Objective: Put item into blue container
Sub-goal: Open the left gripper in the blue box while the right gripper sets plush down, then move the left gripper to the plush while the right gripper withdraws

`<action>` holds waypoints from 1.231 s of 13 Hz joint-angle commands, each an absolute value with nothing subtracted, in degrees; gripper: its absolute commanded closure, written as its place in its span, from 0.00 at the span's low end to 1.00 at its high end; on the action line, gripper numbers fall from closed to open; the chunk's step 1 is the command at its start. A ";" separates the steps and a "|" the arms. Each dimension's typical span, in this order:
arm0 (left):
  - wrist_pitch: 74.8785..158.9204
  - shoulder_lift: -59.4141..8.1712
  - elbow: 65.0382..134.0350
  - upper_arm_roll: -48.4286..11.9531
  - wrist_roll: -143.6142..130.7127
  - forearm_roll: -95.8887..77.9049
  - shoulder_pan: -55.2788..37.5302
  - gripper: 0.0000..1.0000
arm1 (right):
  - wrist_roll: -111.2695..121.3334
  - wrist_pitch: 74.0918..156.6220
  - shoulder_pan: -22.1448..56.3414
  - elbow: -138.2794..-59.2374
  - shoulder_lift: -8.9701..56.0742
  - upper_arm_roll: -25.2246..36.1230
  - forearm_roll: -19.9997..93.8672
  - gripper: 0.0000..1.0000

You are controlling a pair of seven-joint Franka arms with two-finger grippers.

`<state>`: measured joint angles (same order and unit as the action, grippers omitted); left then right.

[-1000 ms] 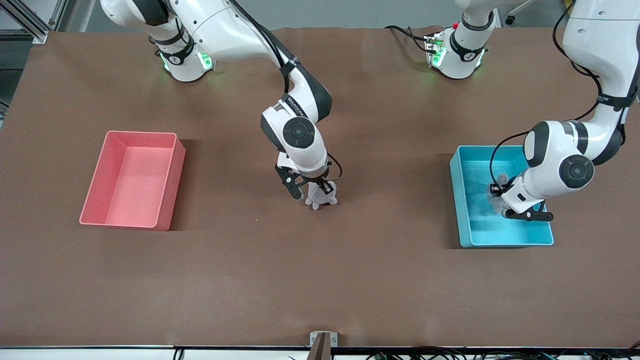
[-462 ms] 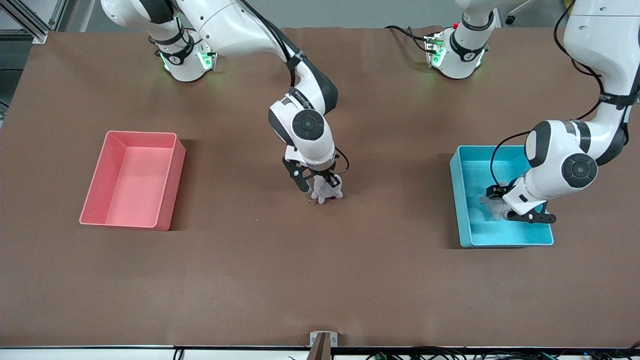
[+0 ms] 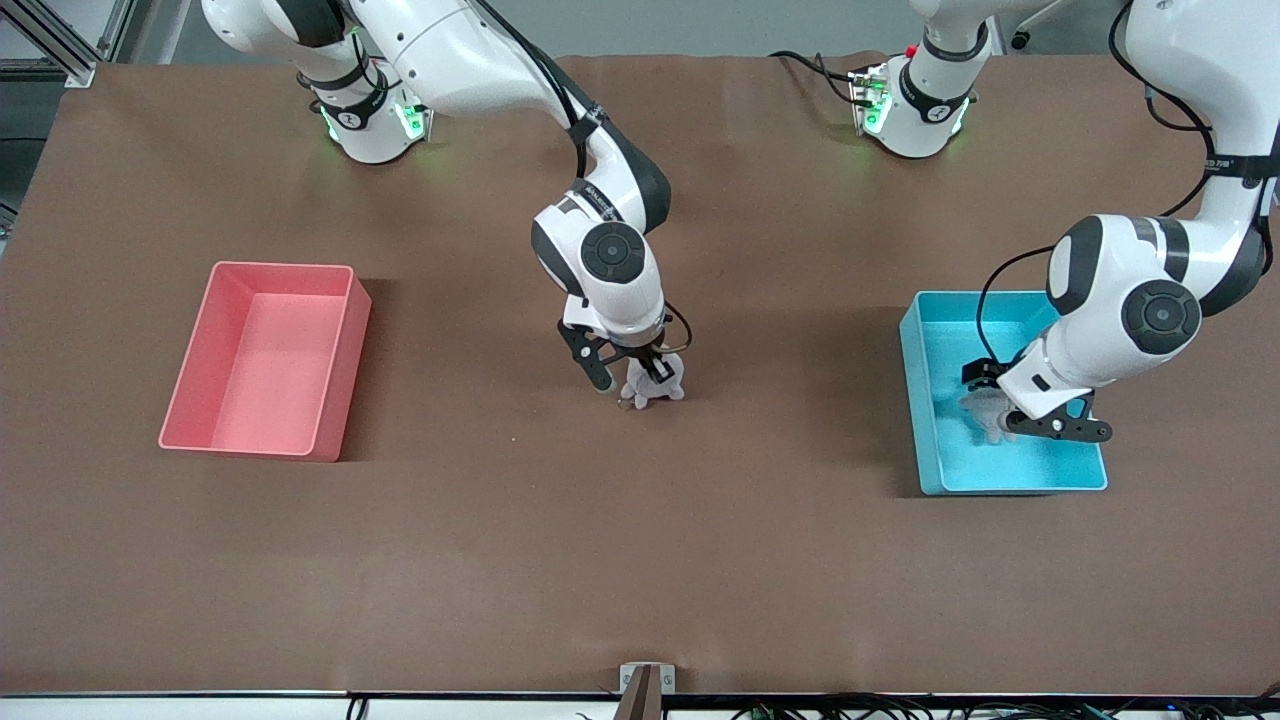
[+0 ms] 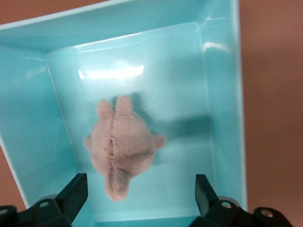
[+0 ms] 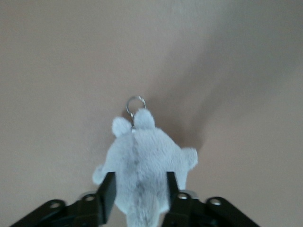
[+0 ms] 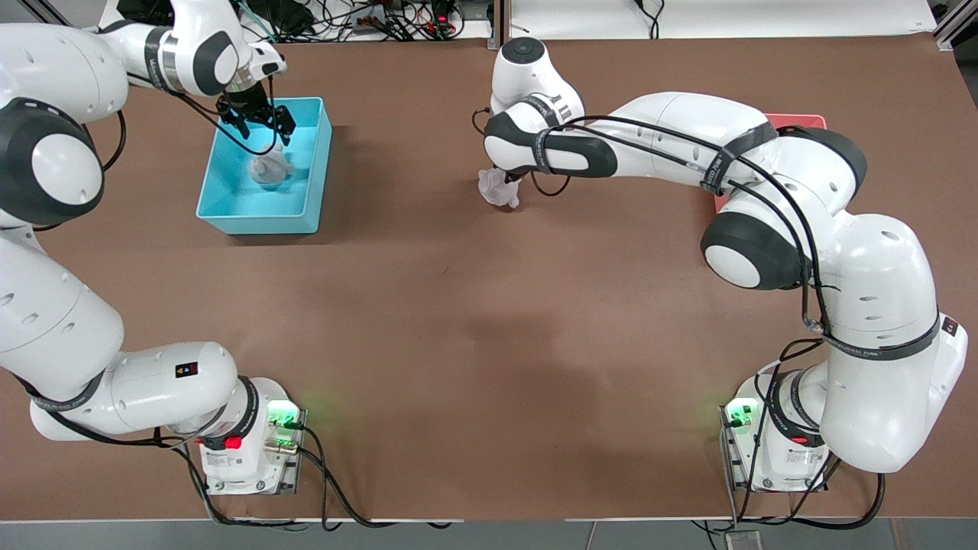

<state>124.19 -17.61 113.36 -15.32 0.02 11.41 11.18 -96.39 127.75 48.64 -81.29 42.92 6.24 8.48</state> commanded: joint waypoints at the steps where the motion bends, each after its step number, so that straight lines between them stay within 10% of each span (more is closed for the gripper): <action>1: 118.94 -15.30 111.54 -19.05 -0.87 12.31 11.16 0.00 | -89.61 124.91 46.06 -80.51 41.32 5.89 7.12 0.00; 7: 114.08 -16.96 106.96 -32.67 -17.72 11.60 9.68 0.00 | -63.24 109.80 35.53 -80.24 34.03 6.06 7.03 0.00; 16: 120.92 -29.35 98.70 -33.31 -44.98 12.30 -10.26 0.00 | -19.02 91.95 14.17 -83.85 20.40 6.15 0.72 0.00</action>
